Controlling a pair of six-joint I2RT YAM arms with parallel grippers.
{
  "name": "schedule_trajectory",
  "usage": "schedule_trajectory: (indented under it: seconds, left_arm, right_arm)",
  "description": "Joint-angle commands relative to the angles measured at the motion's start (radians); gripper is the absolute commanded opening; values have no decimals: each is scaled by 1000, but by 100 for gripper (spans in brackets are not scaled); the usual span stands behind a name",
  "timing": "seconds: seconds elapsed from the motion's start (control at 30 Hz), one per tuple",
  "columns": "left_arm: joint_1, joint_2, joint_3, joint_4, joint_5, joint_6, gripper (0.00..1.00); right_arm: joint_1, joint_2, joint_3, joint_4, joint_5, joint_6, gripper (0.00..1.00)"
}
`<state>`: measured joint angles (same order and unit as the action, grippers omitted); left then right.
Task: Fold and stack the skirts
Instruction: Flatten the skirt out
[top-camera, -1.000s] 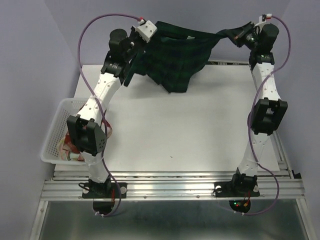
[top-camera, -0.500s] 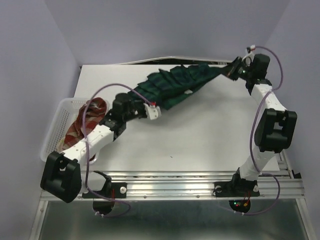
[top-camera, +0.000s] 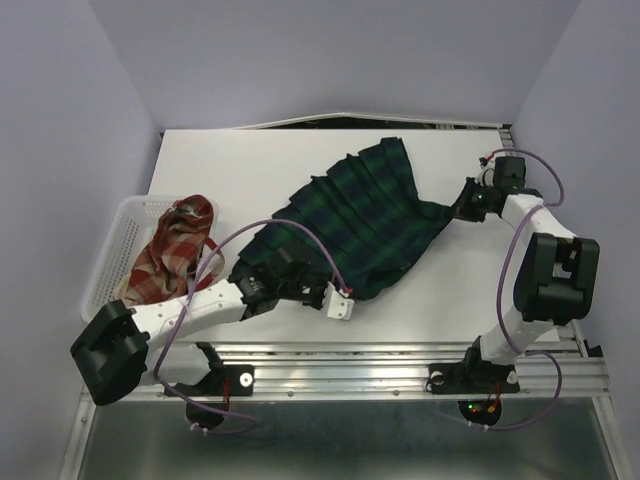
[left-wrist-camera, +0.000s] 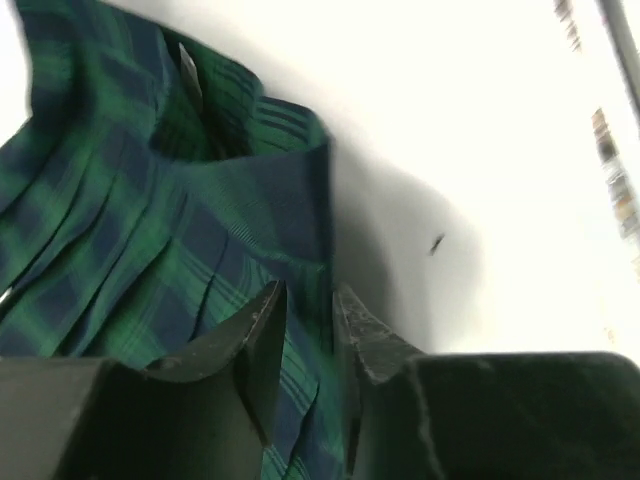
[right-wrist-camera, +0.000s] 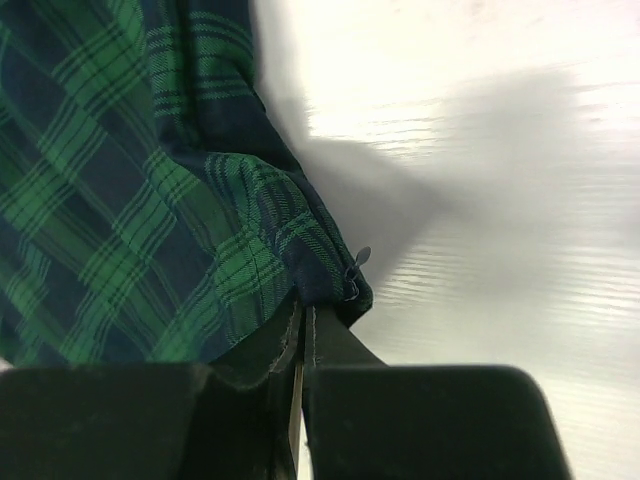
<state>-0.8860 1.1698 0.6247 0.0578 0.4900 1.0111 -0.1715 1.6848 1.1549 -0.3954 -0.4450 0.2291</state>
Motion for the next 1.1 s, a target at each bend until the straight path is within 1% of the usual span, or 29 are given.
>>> schedule_trajectory:
  seconds: [0.0,0.03,0.13,0.17,0.2,0.23,0.27,0.33,0.37,0.4,0.43,0.47,0.5,0.53,0.6,0.63,0.67,0.73,0.8,0.83,0.87,0.9,0.93,1.07]
  left_arm:
    - [-88,36,104,-22,-19,-227,50]
    - [-94,36,118,-30,-15,-253,61]
    - [-99,21,214,-96,1,-344,65]
    - [-97,19,234,-108,-10,-377,65]
    - [-96,22,254,-119,-51,-412,66]
    - [-91,22,273,-128,-77,-443,66]
    - [-73,42,314,-141,-126,-488,65]
    - [-38,83,358,-194,-152,-522,65]
    - [10,147,407,-219,-162,-532,64]
    - [33,184,435,-264,-188,-555,61]
    - [60,265,464,-288,-192,-568,58]
    - [93,304,516,-306,-183,-575,57]
    - [155,339,541,-321,-168,-597,55]
    - [182,411,585,-340,-174,-606,52]
    - [225,474,624,-358,-192,-608,48]
    - [254,528,636,-374,-205,-599,46]
    - [263,553,656,-378,-220,-589,44]
    - [272,591,664,-406,-255,-562,35]
    - [268,622,635,-421,-257,-501,31]
    - [263,625,620,-423,-267,-479,30]
    - [245,636,586,-423,-318,-445,29]
    - [234,642,570,-429,-333,-430,26]
    - [228,648,558,-435,-341,-415,25]
    - [170,657,485,-466,-350,-401,25]
  right_arm:
    - [-31,-8,80,-81,138,-103,10]
    - [-31,1,80,-100,135,-115,10]
    - [-51,44,169,-167,140,-158,35]
    - [-51,53,184,-181,149,-166,44]
    - [-51,68,196,-195,167,-181,57]
    - [-51,76,213,-204,181,-183,65]
    - [-51,84,244,-209,213,-182,71]
    - [-60,101,278,-217,244,-180,80]
    - [-60,104,291,-218,256,-175,80]
    - [-60,105,316,-211,261,-180,80]
    - [-60,104,324,-204,246,-180,79]
    - [-60,101,328,-192,221,-178,77]
    - [-60,99,327,-178,174,-177,75]
    - [-50,108,336,-172,158,-181,71]
    - [-39,134,359,-192,111,-207,66]
    - [-39,153,389,-235,100,-215,62]
    - [-28,188,397,-255,82,-217,60]
    - [-17,219,407,-299,42,-258,57]
    - [15,246,385,-303,19,-290,56]
    - [24,257,376,-296,22,-292,56]
    - [36,280,359,-284,37,-293,56]
    - [36,295,353,-261,43,-298,56]
    - [46,312,355,-255,52,-301,56]
    - [46,424,425,-255,92,-306,56]
